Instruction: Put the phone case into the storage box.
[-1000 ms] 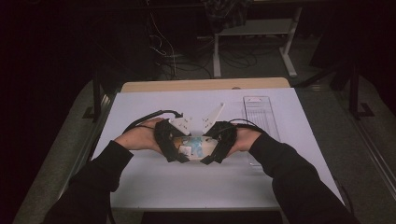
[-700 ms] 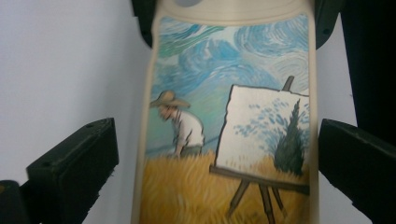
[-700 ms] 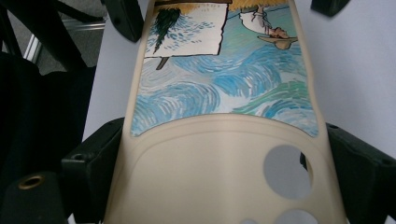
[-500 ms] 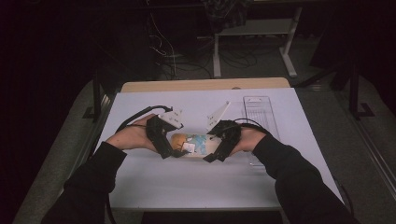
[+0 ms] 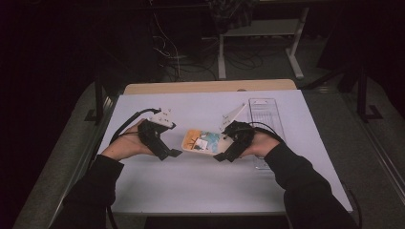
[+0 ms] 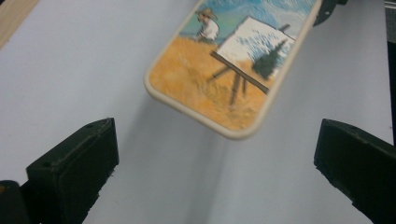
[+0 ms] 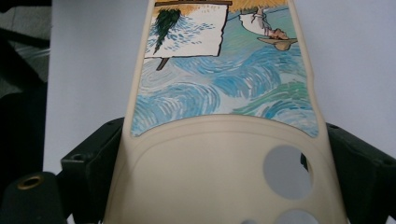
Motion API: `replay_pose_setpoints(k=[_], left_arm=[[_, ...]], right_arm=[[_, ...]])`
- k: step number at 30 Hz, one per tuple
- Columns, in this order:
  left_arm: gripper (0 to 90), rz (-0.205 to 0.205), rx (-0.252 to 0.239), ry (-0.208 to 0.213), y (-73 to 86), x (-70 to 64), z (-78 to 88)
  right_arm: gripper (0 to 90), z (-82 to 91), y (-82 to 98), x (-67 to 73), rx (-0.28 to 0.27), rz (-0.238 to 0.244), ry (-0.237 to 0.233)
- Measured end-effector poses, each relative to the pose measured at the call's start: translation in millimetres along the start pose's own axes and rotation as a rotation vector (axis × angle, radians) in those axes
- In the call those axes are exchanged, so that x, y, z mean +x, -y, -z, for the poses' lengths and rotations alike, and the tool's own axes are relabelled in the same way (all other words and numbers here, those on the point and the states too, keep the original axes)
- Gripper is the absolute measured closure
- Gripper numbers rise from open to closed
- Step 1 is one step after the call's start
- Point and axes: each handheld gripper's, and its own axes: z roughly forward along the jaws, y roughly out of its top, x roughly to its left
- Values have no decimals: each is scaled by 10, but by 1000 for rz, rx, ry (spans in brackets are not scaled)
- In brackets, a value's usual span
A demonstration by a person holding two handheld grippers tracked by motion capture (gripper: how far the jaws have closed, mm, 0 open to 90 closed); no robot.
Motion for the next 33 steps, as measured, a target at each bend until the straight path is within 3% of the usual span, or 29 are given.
replay_pose_setpoints(k=[4,9,15,21,30,32,33], left_arm=[[0,18,-5,-43,82,-56,-97],[1,82,-58,-78,189,-112,-159],[20,86,-67,-98,248,-135,-176],[19,93,-104,-143,285,-180,-186],[17,116,-152,-137,321,-235,-270],[17,137,-170,-122,324,-248,-294],[16,124,-157,-127,325,-240,-292]], right_arm=[[92,-23,58,-20,-10,-27,32],[92,-48,114,-21,-3,-71,51],[92,-32,162,-3,-11,-135,59],[92,-10,187,23,-10,-145,63],[91,-50,221,8,-7,-163,59],[91,-50,223,3,-9,-159,65],[90,-47,223,4,-11,-162,63]])
